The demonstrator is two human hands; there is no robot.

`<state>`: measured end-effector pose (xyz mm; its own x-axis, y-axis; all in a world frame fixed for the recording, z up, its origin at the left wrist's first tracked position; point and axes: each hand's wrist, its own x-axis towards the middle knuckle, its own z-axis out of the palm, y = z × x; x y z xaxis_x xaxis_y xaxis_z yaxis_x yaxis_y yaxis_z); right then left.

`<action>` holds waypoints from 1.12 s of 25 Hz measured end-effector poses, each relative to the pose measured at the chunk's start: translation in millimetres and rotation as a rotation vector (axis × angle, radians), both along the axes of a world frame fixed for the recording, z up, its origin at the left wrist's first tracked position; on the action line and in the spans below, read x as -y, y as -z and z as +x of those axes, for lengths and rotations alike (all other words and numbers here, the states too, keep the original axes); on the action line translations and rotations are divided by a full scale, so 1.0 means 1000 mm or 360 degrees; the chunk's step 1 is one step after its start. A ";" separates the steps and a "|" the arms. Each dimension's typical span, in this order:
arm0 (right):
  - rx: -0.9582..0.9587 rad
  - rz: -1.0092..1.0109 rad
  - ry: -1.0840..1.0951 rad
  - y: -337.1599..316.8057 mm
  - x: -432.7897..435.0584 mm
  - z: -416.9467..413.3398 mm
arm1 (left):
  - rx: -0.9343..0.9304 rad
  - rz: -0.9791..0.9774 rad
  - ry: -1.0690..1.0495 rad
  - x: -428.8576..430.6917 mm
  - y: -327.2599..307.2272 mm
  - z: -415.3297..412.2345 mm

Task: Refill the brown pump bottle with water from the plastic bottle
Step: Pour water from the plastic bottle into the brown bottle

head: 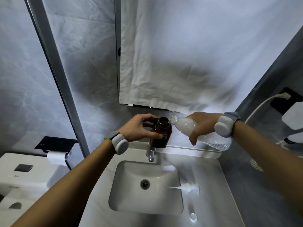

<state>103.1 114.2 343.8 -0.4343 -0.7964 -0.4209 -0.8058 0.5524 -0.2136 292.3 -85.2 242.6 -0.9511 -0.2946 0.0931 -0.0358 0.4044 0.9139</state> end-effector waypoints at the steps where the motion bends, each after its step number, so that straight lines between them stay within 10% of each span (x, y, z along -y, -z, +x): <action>1: -0.0003 0.0027 -0.0015 -0.001 0.000 0.000 | -0.0001 0.0000 0.0002 0.000 0.002 0.001; 28: -0.0048 0.0412 -0.0060 -0.012 0.028 -0.015 | -0.0015 -0.0027 0.0014 0.006 0.021 -0.008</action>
